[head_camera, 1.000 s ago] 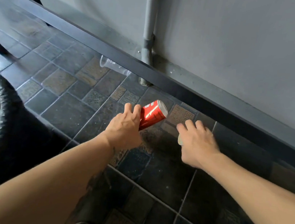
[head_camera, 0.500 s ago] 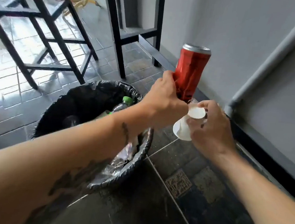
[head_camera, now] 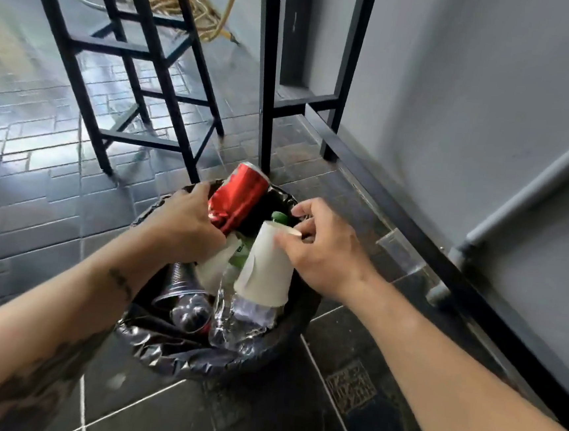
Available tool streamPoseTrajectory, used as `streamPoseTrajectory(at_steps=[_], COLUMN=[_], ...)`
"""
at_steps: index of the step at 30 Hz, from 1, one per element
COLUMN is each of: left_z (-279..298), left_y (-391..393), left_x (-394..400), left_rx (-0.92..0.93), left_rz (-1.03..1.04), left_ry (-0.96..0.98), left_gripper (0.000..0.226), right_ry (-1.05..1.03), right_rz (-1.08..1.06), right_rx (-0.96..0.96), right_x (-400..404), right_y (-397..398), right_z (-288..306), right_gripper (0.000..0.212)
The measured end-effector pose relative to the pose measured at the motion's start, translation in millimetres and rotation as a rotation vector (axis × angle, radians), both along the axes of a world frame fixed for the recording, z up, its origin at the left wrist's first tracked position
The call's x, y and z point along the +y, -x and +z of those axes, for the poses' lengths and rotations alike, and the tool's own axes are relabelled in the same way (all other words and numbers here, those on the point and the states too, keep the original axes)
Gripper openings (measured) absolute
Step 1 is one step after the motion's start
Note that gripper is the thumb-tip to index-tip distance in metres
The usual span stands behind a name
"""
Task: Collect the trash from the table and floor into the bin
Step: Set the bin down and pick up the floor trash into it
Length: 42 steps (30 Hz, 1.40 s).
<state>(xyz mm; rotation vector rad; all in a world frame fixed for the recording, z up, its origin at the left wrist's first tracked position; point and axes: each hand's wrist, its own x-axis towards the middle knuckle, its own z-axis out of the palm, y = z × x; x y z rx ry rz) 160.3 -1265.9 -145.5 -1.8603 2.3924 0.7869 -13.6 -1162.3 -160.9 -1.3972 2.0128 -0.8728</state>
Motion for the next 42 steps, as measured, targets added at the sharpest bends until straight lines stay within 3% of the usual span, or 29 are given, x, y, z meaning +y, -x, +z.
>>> streamPoseTrajectory(at_steps=[2,6,10,13,18,23,27,35,42], left_z=[-2,1,10,14,-6,-62,-109,-185,-217], left_y=[-2,10,43,74,139,195,230,273,307], left_x=[6,8,17,32,76,119,115,67,49], left_rx=[-0.093,-0.060,0.110,0.288,0.418,0.296,0.210,0.124,0.268], left_rz=[-0.006,-0.021,-0.133,-0.273,-0.433,-0.473,-0.447,-0.325,-0.230], left_ry=[-0.011,0.148,0.331,0.363,0.258,-0.044,-0.149,-0.178,-0.210], left_gripper=[0.082,0.064,0.051,0.052,0.046,0.044,0.049,0.040,0.053], right_ry=[-0.028,0.037,0.061,0.035,-0.150,-0.423,-0.535,-0.577,-0.506], right_rz=[0.048,-0.016,-0.063,-0.110,-0.245,-0.265,-0.234,-0.214,-0.229], right_rx=[0.047,0.028,0.062,0.068,0.051,0.114,0.198,0.189,0.233], right_x=[3,12,24,40,84,129,145,146,126], right_y=[-2,12,28,45,76,97,113,129,134], right_z=[-12,-18,-19,-24,-56,-90,-105,-138,-162], right_gripper=[0.044,0.039,0.036,0.034,0.034,0.047,0.057,0.059,0.060])
